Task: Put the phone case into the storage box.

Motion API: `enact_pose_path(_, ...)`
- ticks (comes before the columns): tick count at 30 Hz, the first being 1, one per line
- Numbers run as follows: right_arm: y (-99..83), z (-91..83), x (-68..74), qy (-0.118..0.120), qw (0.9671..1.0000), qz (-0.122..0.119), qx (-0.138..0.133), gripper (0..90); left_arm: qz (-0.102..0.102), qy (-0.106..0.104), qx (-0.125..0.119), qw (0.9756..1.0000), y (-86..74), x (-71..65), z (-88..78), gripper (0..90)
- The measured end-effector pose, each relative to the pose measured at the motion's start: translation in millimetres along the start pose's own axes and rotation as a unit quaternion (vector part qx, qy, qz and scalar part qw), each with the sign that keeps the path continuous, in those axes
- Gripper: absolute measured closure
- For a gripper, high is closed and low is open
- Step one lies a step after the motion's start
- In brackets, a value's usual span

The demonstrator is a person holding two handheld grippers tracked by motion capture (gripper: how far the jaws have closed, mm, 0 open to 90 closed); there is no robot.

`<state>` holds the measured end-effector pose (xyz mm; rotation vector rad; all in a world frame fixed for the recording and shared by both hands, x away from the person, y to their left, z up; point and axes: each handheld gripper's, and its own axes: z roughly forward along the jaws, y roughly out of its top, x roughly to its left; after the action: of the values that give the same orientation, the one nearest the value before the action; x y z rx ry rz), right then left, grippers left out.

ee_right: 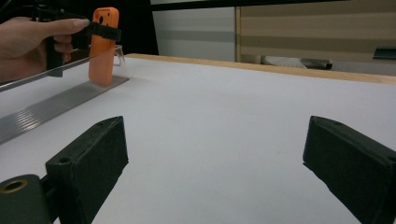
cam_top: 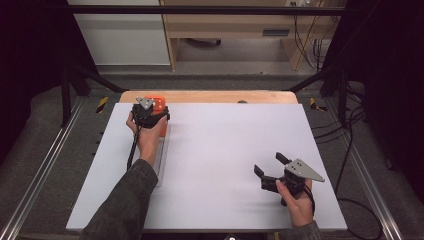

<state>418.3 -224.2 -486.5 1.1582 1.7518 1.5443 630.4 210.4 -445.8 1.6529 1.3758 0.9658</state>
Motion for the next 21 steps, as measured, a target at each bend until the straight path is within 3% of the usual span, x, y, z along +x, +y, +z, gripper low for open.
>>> enact_pose_path(21, 0.1, -0.2, 0.1, 0.0, 1.0, 0.001, 0.0, 6.2, -0.008, 0.001, 0.006, 0.9999, 0.9, 1.8, 2.0, 14.6)
